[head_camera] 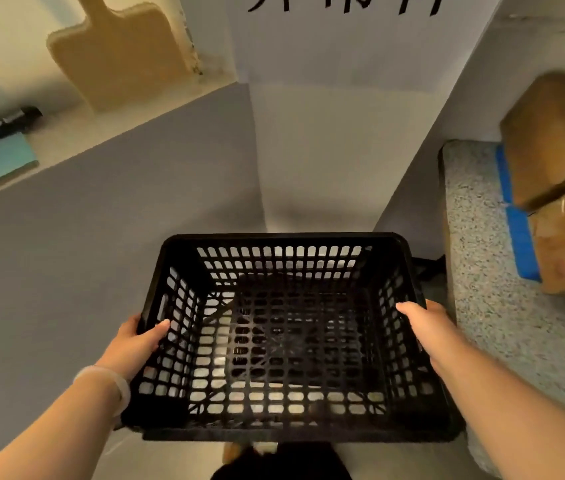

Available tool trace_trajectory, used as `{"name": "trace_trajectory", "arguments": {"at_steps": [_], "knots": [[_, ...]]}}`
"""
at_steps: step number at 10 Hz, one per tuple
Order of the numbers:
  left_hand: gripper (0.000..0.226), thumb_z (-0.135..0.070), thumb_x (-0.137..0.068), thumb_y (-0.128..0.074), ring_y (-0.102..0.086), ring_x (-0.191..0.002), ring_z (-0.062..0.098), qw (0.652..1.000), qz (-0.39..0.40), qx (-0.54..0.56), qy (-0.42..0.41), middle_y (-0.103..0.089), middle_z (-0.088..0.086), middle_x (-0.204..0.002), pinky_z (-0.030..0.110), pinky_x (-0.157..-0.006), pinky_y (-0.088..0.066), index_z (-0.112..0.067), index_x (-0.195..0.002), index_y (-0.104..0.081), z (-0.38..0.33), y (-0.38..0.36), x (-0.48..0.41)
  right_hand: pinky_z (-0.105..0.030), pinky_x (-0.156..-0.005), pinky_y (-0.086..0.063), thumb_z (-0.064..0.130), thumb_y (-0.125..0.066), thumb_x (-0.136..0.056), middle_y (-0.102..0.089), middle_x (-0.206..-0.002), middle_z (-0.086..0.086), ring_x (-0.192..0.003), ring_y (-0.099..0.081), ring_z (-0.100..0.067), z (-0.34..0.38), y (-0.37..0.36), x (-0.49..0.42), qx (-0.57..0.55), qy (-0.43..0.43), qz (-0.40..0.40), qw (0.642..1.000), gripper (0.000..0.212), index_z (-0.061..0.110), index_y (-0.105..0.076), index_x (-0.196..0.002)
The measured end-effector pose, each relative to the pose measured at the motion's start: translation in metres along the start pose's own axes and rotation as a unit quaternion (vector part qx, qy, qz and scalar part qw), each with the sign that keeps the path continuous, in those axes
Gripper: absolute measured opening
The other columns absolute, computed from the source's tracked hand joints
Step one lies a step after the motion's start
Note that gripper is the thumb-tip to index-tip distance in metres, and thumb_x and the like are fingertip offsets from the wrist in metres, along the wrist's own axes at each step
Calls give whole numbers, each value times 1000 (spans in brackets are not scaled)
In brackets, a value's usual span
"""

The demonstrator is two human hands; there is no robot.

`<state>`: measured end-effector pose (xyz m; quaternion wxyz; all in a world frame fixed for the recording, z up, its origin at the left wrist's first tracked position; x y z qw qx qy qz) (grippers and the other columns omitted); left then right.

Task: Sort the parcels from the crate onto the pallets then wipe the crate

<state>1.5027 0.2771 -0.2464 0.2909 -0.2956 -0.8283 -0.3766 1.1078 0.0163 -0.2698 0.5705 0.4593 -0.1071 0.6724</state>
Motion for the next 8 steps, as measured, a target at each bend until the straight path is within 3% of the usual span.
{"name": "trace_trajectory", "arguments": {"at_steps": [2, 3, 4, 5, 6, 7, 8], "knots": [[31, -36, -94, -62, -69, -87, 30, 998, 34, 33, 27, -69, 9, -103, 39, -65, -54, -31, -123, -50, -10, -60, -51, -47, -102, -39, 41, -59, -92, -46, -144, -10, -127, -47, -33, -15, -11, -65, -21, -61, -31, 997, 68, 18, -33, -150], [40, -43, -88, -67, -69, -90, 31, 996, 56, 56, 29, -69, 8, -107, 42, -69, -56, -34, -123, -51, -12, -85, -77, -48, -106, -38, 44, -59, -90, -45, -144, -3, -131, -44, -32, -27, -18, -98, -39, -67, -34, 996, 70, 20, -31, -151], [45, -41, -87, -68, -69, -91, 26, 995, 72, 66, 25, -68, 7, -110, 34, -62, -54, -28, -127, -51, -5, -108, -95, -45, -103, -37, 41, -61, -88, -42, -134, 8, -131, -42, -31, -37, -24, -123, -55, -67, -49, 995, 71, 22, -31, -149], [43, -36, -91, -64, -68, -89, 21, 993, 91, 72, 25, -67, 6, -111, 27, -54, -53, -26, -130, -48, 8, -128, -108, -47, -98, -39, 42, -60, -85, -44, -146, -4, -129, -43, -31, -48, -31, -143, -47, -64, -56, 995, 70, 25, -34, -148], [50, -33, -90, -65, -66, -92, 21, 993, 74, 84, 21, -64, 4, -112, 29, -58, -50, -28, -135, -43, 21, -137, -122, -47, -98, -35, 32, -57, -92, -37, -150, -3, -133, -39, -30, -56, -35, -160, -54, -67, -55, 995, 63, 24, -30, -149], [58, -34, -89, -66, -64, -96, 21, 995, 61, 77, -5, -60, 2, -119, 32, -62, -50, -31, -139, -37, 29, -140, -129, -46, -101, -43, 22, -63, -88, -50, -136, -2, -116, -51, -25, -60, -40, -162, -29, -36, -71, 996, 52, 26, -40, -134], [62, -46, -82, -73, -61, -108, 24, 997, 66, 37, -23, -59, -2, -127, 45, -84, -52, -41, -134, -39, 30, -139, -134, -48, -109, -36, 27, -73, -82, -40, -148, -2, -131, -42, -27, -58, -44, -159, 76, -28, -84, 993, 90, 26, -18, -153]]}}
Point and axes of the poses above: each hand's wrist, its own x-axis away from the middle knuckle, its own y-axis out of the back of the hand, z = x × y, the point moved 4 cm from there along -x, towards the middle knuckle
